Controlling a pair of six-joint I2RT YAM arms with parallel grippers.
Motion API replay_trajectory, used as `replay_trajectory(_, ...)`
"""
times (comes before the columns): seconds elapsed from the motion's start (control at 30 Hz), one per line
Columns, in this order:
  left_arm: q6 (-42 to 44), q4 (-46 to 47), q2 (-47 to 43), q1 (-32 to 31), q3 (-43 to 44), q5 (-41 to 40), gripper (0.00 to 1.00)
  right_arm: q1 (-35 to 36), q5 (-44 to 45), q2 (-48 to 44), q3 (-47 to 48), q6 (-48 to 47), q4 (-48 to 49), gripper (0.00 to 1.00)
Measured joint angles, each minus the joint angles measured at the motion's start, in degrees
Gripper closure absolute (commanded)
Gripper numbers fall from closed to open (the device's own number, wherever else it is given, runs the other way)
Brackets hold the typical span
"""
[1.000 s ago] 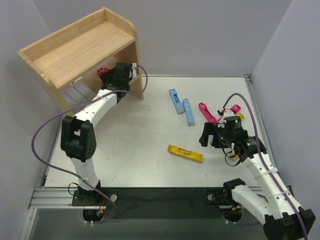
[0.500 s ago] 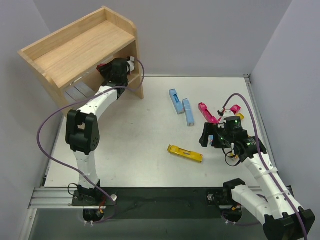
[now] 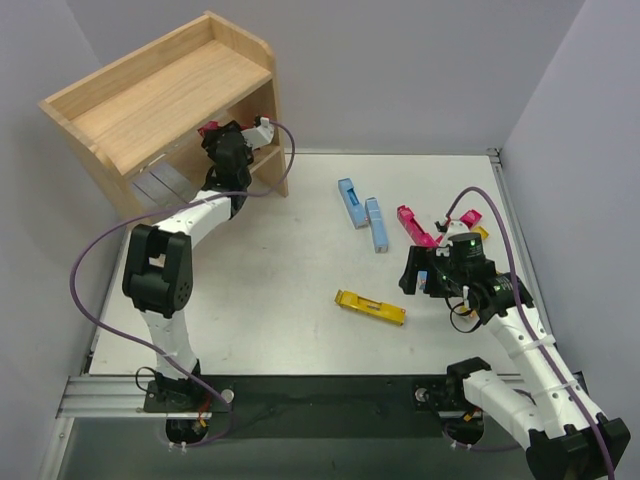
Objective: Place and organize the toothpastes onto the shelf
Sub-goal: Adjust the toothpaste on the shelf.
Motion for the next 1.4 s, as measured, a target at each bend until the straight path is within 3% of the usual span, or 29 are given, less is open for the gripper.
replay_trajectory(0.3, -6.54, 7.17, -2.25, 1.36, -5.05, 8.90, 0.56, 0.00, 0.00, 0.61, 0.00, 0.00, -0.02, 0.12)
replay_trajectory(0.77, -9.99, 13.16, -2.14, 2.45, -5.18, 18.69, 0.56, 0.00, -0.02, 0.57, 0.00, 0.00, -0.02, 0.12)
replay_trajectory(1.4, -19.04, 14.99, -2.14, 1.03, -5.05, 20.24, 0.56, 0.00, -0.02, 0.55, 0.00, 0.02, -0.02, 0.12)
